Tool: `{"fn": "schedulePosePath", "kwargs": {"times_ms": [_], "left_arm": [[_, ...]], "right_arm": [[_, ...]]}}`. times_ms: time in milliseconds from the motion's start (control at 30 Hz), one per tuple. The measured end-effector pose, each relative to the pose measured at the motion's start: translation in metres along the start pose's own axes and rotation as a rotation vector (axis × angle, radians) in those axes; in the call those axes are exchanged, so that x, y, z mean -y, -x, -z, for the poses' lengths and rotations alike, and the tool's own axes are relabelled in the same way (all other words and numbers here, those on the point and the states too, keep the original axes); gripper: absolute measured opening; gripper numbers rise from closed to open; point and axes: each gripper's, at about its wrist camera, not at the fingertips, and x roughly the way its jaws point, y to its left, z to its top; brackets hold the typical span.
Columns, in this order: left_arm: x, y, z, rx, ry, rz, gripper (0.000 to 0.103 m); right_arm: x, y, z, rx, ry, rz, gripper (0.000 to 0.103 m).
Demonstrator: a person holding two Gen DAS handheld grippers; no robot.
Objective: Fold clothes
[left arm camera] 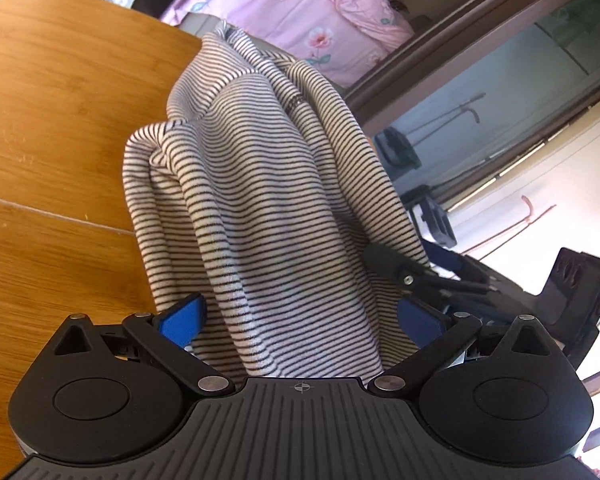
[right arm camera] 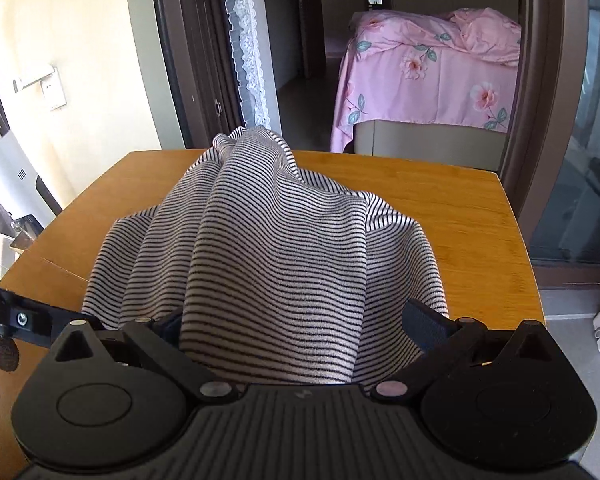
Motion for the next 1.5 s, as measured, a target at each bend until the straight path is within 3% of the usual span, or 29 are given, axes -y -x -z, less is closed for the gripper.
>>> {"fn": "schedulePosePath", "kwargs": {"times_ms": [133, 200, 267, 333, 367, 433, 500, 600, 667, 767, 800, 867, 933, 1033, 1133, 1233, 1367, 1500], "left_arm": [[-0.002, -0.016, -0.009, 0.009, 0.045, 0.053, 0.102], [-0.005, -0.025, -0.014, -0.015, 0.085, 0.094, 0.093], [-0.008, -0.032, -0.018, -0.039, 0.116, 0.098, 0.046], [-0.01, -0.033, -0.023, -0.031, 0.118, 0.083, 0.025], [-0.011, -0.027, -0.027, -0.009, 0.115, 0.092, 0.019], [-0.013, -0.005, -0.039, 0.07, 0.111, 0.108, 0.015], [-0.018, 0.032, -0.056, 0.197, 0.107, 0.106, 0.015], [-0.038, 0.092, -0.083, 0.372, 0.117, 0.023, 0.015], [-0.059, 0.12, -0.096, 0.4, 0.149, -0.041, 0.016], [-0.078, 0.141, -0.102, 0.38, 0.173, -0.118, 0.019], [-0.081, 0.144, -0.101, 0.367, 0.167, -0.148, 0.023], [-0.082, 0.146, -0.093, 0.335, 0.14, -0.195, 0.046], [-0.077, 0.145, -0.084, 0.309, 0.103, -0.2, 0.055], [-0.067, 0.143, -0.07, 0.282, 0.023, -0.196, 0.067], [-0.037, 0.139, -0.06, 0.295, -0.129, -0.209, 0.078], [-0.01, 0.132, -0.054, 0.317, -0.231, -0.216, 0.09], [0.005, 0.118, -0.053, 0.329, -0.31, -0.24, 0.095], [-0.007, 0.105, -0.06, 0.315, -0.349, -0.312, 0.095]], "right_arm": [[0.015, -0.006, 0.005, -0.021, -0.109, -0.017, 0.103], [0.02, -0.009, 0.006, -0.035, -0.138, -0.013, 0.103], [0.017, -0.008, 0.006, -0.035, -0.121, 0.002, 0.103], [0.005, -0.002, 0.003, -0.014, -0.043, 0.037, 0.103], [-0.001, 0.001, 0.0, 0.001, 0.005, 0.061, 0.103], [-0.012, 0.006, -0.005, 0.024, 0.112, 0.142, 0.103], [-0.02, 0.007, -0.011, 0.048, 0.221, 0.245, 0.103], [-0.024, 0.001, -0.02, 0.109, 0.4, 0.507, 0.103], [-0.017, -0.006, -0.026, 0.161, 0.447, 0.678, 0.103], [0.002, -0.014, -0.043, 0.201, 0.39, 0.809, 0.103], [0.009, -0.015, -0.048, 0.198, 0.334, 0.791, 0.103], [0.021, -0.016, -0.057, 0.182, 0.228, 0.728, 0.103], [0.029, -0.018, -0.056, 0.131, 0.147, 0.553, 0.103], [0.021, -0.029, -0.041, 0.099, 0.17, 0.423, 0.103], [0.003, -0.031, -0.023, 0.115, 0.219, 0.313, 0.103], [-0.017, -0.024, -0.005, 0.115, 0.224, 0.136, 0.103], [-0.02, -0.03, 0.019, -0.024, 0.127, -0.032, 0.103], [-0.02, -0.001, 0.05, -0.035, 0.071, -0.045, 0.103]]}}
